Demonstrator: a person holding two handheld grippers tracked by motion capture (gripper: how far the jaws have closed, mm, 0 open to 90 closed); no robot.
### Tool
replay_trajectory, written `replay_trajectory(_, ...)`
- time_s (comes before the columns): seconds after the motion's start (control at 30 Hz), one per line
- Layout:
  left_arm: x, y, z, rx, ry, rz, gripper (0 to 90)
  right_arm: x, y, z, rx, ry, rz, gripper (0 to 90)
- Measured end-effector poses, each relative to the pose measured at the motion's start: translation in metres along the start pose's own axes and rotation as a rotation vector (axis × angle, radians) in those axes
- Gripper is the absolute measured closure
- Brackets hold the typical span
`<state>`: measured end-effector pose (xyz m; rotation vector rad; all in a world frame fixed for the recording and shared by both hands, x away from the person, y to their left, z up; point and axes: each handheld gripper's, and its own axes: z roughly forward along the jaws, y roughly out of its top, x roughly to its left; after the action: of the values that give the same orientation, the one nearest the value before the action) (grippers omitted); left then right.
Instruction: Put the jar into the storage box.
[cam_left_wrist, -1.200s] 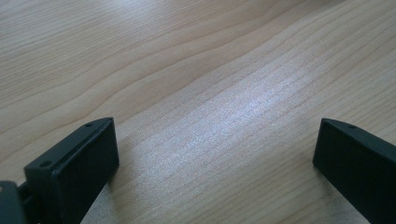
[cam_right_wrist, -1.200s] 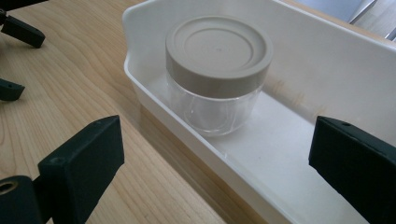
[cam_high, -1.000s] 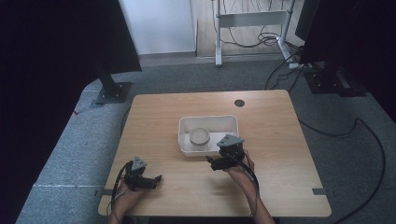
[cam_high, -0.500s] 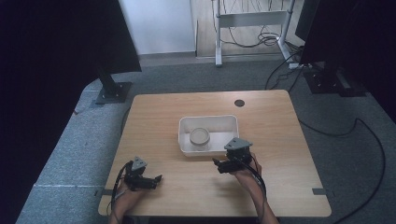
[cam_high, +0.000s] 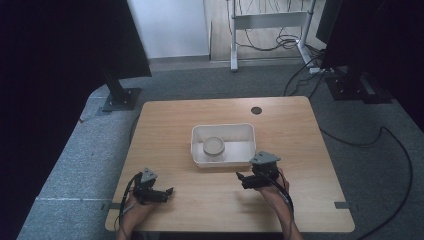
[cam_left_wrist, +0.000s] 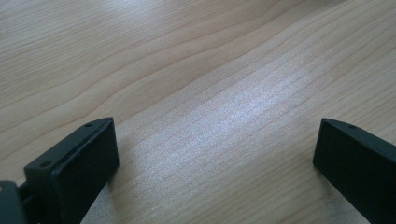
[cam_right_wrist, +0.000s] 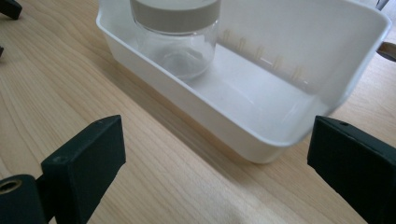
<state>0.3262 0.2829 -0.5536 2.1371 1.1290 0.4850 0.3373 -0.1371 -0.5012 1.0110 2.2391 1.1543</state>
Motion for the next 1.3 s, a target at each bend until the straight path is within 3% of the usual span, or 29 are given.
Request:
replay_trajectory(0.73,0.0,0.0,0.0,-0.002,-0.001,-0.001,0.0,-0.021,-0.038,-0.031,0.026,-0.064,0.042,3.8)
replay_trajectory(1.3,0.0,0.0,0.0,-0.002,-0.001,-0.001,0.0,-0.042,-0.082,-0.056,0.055,-0.135,0.126,3.8)
